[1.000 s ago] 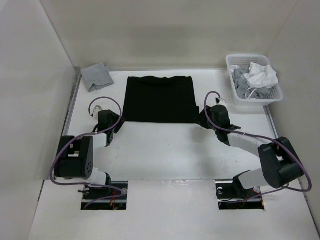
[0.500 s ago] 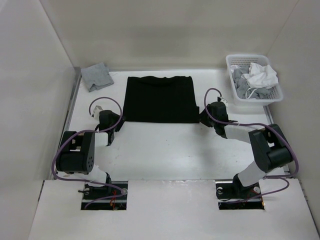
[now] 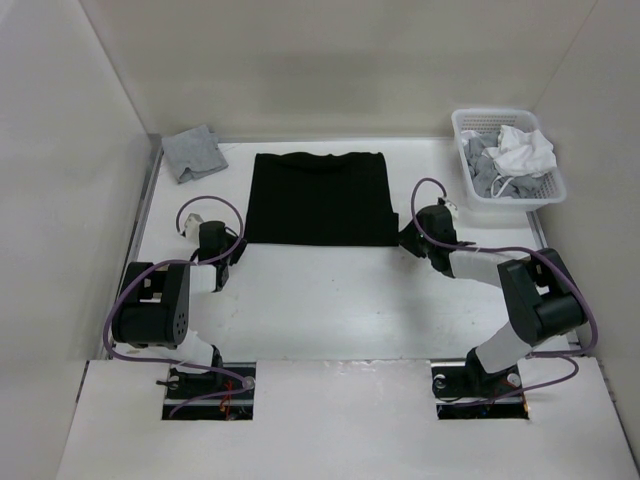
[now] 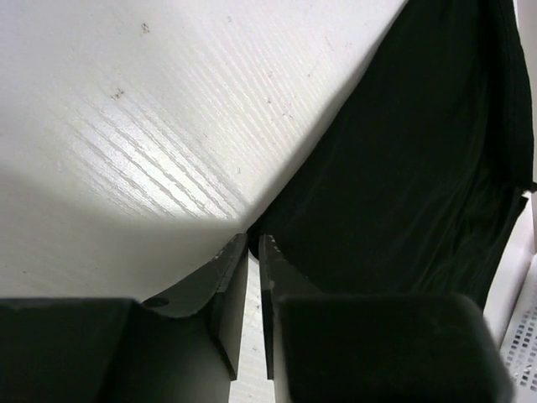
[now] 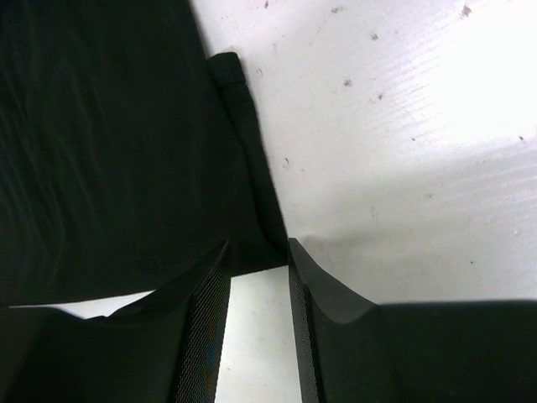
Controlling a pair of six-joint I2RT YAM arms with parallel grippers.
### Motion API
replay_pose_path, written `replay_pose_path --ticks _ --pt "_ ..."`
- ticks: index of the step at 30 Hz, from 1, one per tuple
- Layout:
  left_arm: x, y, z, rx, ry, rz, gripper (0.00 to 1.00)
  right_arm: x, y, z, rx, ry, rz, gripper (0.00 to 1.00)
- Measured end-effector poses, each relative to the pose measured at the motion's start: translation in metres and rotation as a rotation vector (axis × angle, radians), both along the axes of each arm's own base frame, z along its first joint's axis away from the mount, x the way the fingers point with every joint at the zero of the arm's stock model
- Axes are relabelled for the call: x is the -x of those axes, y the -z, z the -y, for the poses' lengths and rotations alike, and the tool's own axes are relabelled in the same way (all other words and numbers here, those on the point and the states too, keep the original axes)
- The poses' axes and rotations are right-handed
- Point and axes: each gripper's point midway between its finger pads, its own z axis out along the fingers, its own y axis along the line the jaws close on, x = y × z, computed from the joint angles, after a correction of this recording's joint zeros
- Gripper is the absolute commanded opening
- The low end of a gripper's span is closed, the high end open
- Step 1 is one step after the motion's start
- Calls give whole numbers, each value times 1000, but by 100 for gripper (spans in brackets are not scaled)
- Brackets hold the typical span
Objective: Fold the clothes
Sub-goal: Fold the tank top
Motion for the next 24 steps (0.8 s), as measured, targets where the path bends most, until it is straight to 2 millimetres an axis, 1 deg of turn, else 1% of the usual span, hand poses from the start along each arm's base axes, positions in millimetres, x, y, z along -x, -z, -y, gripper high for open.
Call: replay_pose_path --ticks 6,11,16,18,24 --pt "0 0 1 -1 -1 0 4 6 7 2 0 12 -32 36" --pt "0 0 0 1 -7 2 4 8 13 -6 -8 4 -50 33" --pt "0 0 0 2 -7 2 3 5 14 -11 -25 14 -58 22" --pt "0 0 0 2 -7 2 3 3 15 -11 -30 29 -56 20" --pt "0 0 1 4 -8 2 1 3 16 -10 -25 69 -44 5"
